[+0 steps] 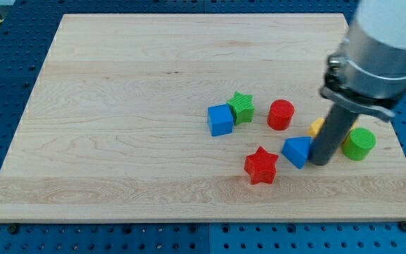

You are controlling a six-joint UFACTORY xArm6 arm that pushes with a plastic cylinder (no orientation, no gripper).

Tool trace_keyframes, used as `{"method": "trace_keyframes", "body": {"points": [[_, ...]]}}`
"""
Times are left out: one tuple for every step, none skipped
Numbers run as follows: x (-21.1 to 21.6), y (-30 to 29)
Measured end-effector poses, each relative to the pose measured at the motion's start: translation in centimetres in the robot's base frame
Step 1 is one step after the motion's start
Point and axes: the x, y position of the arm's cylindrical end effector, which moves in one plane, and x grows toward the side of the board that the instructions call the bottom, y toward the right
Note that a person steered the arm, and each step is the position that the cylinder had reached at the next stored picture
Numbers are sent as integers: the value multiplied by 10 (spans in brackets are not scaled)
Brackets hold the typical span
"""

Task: Place the blue triangle in between the blue cube and green star

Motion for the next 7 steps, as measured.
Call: {"method": "trace_keyframes", "body": {"points": [[16,-30],[24,-32],[12,-36],[-14,-36],[-28,-59],[-36,-78],[-40,-95]]}}
